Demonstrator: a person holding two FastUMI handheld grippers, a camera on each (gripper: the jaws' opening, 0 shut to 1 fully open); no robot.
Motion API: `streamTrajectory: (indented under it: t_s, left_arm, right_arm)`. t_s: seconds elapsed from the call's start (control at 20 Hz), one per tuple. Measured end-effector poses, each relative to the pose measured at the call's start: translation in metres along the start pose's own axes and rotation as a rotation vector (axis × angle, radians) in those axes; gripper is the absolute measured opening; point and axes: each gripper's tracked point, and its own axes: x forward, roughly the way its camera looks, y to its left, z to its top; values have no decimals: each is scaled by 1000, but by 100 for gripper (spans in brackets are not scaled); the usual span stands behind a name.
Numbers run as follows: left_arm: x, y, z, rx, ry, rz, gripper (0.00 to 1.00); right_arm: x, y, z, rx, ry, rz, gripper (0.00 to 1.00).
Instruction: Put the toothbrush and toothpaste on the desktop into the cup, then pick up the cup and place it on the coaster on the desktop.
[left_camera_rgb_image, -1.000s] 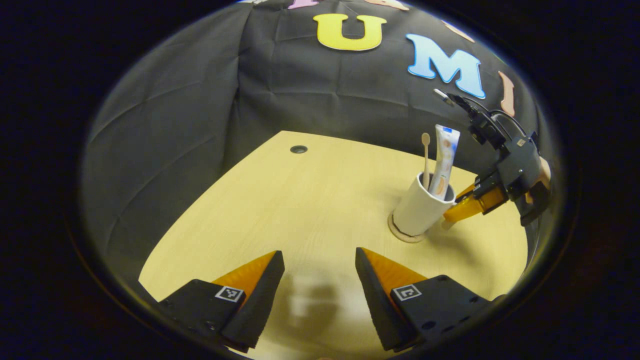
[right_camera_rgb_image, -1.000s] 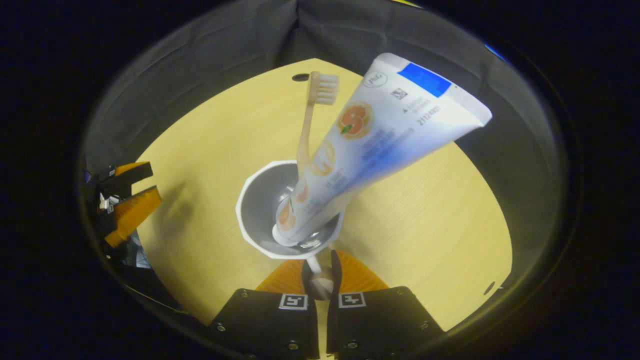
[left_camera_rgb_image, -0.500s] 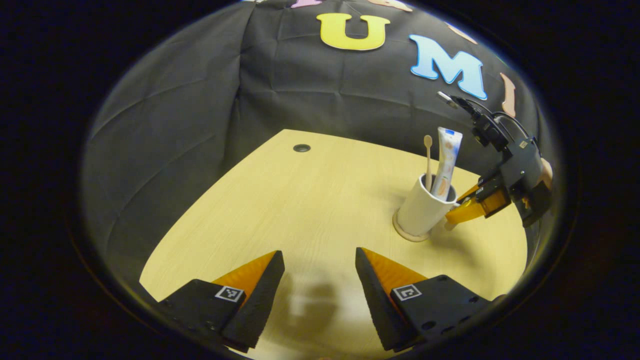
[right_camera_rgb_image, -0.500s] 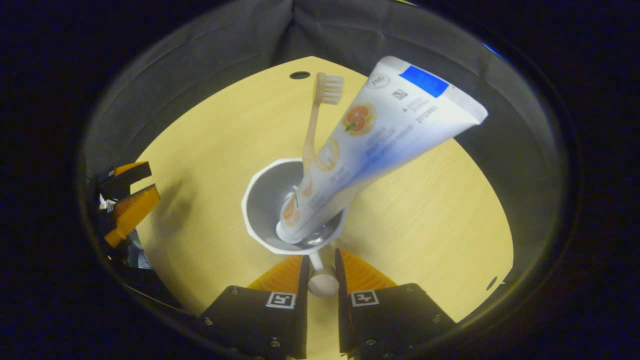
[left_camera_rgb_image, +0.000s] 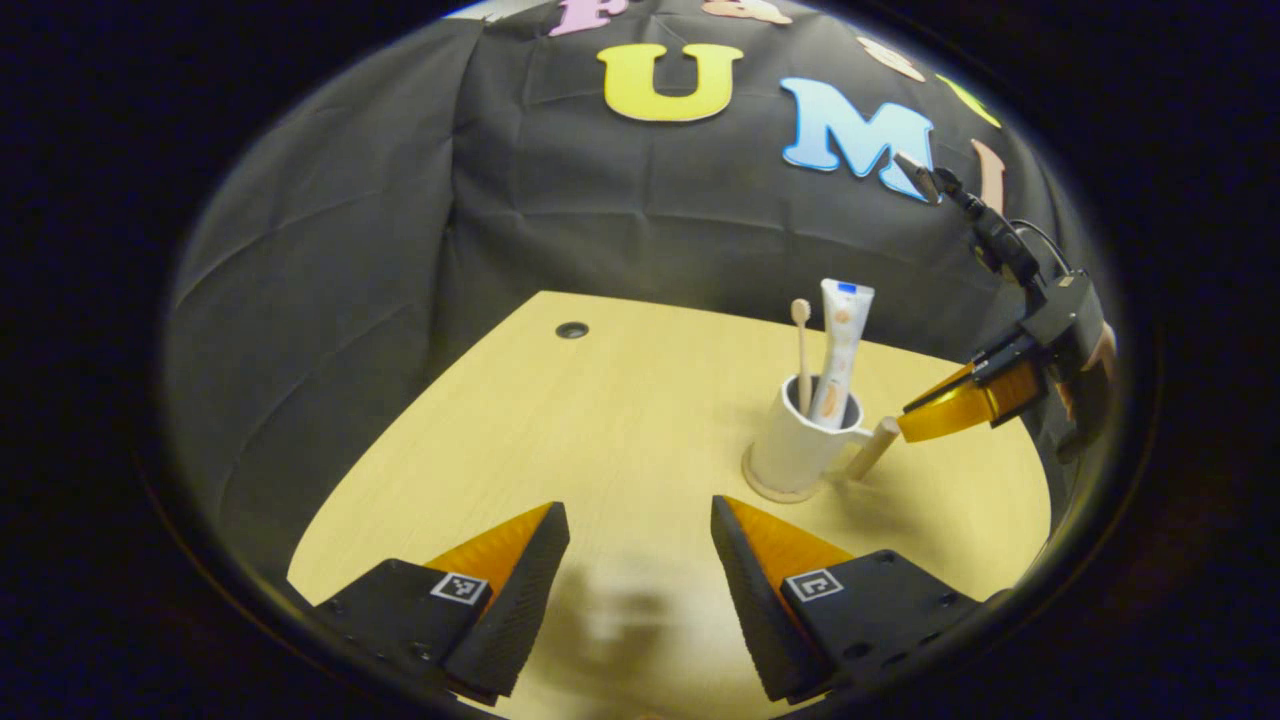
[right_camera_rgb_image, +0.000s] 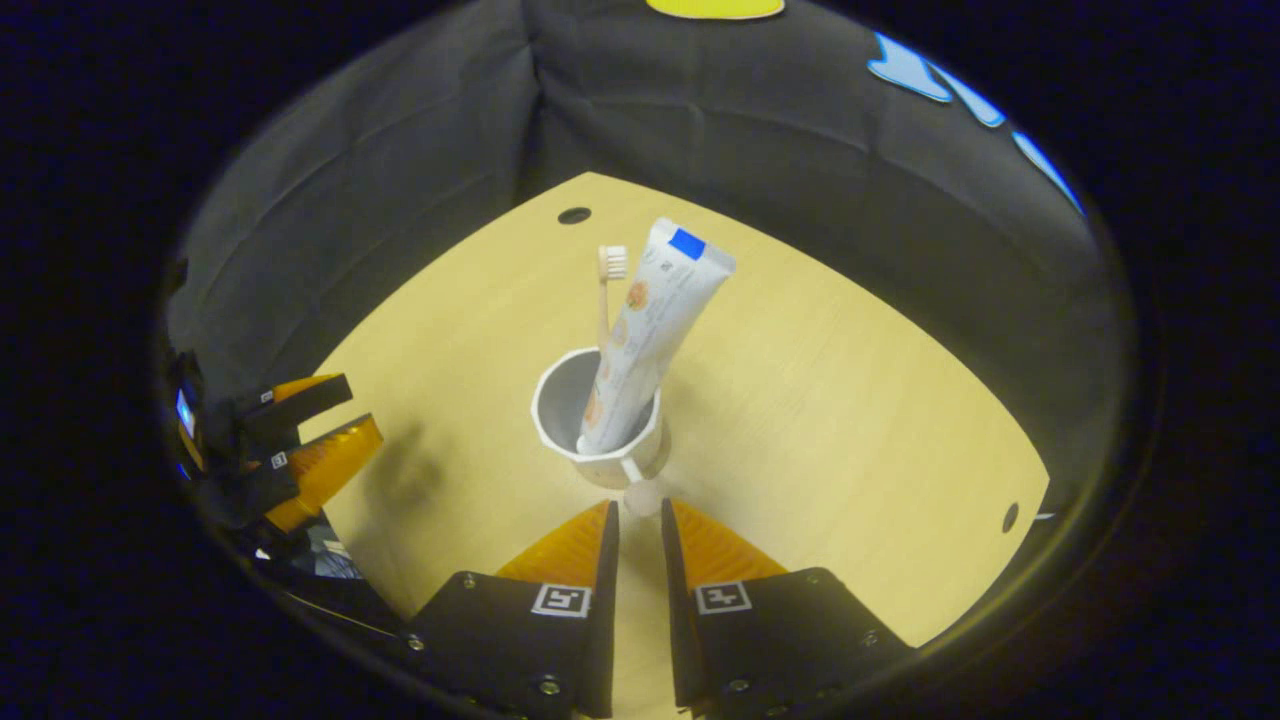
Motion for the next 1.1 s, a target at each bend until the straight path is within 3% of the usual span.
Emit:
streamTrajectory:
  t_s: [0.35,0.6,0.65,0.7,0.85,0.95,1.1]
  left_arm:
    - [-48,-71,61,74,-143,-89,92]
    - [-97,-113,122,101,-283,-133,92]
    - [-106,-120,134,106,-316,-142,92]
    - [-114,-129,147,113,-344,-152,92]
    - [-133,-145,174,141,-412,-159,91]
    - [-148,-159,191,141,-441,-179,95]
    - [-167,-173,206,160,-485,-194,95]
  right_arm:
    - [-90,-9,-7,137,-277,-154,24]
    - [-163,-18,-10,261,-524,-323,25]
    - [-177,-17,-9,279,-563,-338,42]
    - [-192,-17,-10,296,-593,-353,48]
    - [-222,-15,-6,345,-697,-366,49]
    - [-239,-17,-8,378,-747,-389,57]
    - [-260,-16,-5,397,-824,-415,57]
